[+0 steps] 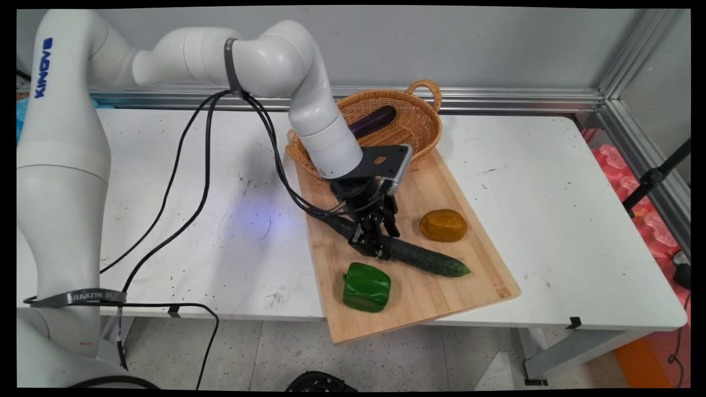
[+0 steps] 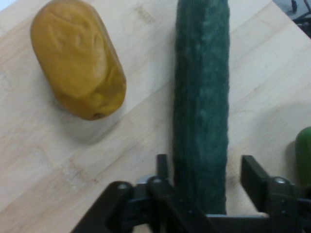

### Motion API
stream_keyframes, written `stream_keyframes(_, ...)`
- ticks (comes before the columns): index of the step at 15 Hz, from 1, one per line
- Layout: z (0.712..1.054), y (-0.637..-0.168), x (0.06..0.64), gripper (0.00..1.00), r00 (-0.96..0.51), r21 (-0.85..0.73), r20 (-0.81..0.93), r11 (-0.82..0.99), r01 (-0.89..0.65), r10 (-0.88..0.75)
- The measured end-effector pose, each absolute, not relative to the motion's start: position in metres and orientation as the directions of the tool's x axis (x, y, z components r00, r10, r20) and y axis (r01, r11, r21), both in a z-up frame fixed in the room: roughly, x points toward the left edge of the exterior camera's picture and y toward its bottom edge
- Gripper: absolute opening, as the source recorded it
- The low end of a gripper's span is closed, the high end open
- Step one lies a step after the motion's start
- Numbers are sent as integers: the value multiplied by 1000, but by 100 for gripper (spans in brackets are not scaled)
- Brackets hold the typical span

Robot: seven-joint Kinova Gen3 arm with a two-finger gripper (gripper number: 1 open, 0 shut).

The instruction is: Place the picked object on the cutting board

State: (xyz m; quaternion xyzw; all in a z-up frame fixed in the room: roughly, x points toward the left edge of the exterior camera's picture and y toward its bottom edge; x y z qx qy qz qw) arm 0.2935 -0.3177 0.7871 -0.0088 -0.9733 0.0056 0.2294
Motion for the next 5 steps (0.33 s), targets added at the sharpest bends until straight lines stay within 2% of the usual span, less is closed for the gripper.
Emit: stream_keyframes(5,791,-320,297,100,-888,-34,457,999,29,41)
